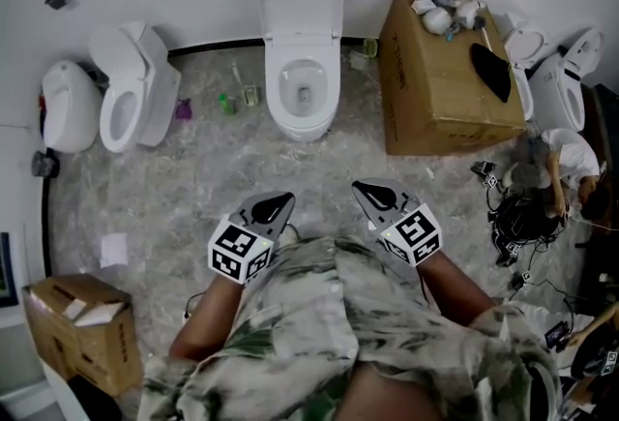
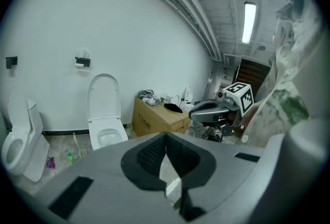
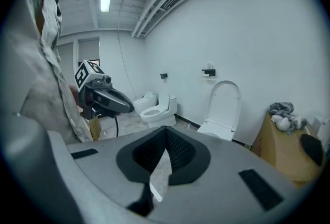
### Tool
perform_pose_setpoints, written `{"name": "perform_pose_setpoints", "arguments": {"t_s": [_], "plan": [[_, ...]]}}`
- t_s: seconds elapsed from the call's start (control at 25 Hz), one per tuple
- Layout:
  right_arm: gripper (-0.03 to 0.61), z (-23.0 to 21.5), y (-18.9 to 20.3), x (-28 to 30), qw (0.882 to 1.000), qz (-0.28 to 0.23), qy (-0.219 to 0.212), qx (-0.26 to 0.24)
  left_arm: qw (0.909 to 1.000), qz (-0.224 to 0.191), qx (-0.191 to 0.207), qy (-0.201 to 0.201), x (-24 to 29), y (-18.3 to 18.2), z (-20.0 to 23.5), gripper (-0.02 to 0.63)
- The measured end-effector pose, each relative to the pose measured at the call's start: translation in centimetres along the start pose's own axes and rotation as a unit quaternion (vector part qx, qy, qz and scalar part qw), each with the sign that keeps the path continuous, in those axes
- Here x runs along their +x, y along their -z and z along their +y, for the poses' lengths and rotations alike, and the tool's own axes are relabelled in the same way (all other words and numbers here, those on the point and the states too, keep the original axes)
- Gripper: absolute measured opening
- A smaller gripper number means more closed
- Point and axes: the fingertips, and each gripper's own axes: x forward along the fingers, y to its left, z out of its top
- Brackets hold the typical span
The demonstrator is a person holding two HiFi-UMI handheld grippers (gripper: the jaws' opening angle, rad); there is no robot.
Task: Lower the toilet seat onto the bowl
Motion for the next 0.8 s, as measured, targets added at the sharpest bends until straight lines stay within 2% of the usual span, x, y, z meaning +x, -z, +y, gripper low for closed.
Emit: {"name": "perform_pose_setpoints", "arguments": {"t_s": [0.4,0.8], "plan": [[0.021,0.9,-0.8,1.8,1.000,0.011,-0.004,-0.012,0.9999,-0.008,-0.012,0.001,-1.1,0.2,1.7,0.021],[0.021,2.1,-1.0,4.9,1.000,0.022,0.006,-0.010,0.9998,-0.002,-0.017,0.006,-2.6,1.6,5.2,0.021]]}}
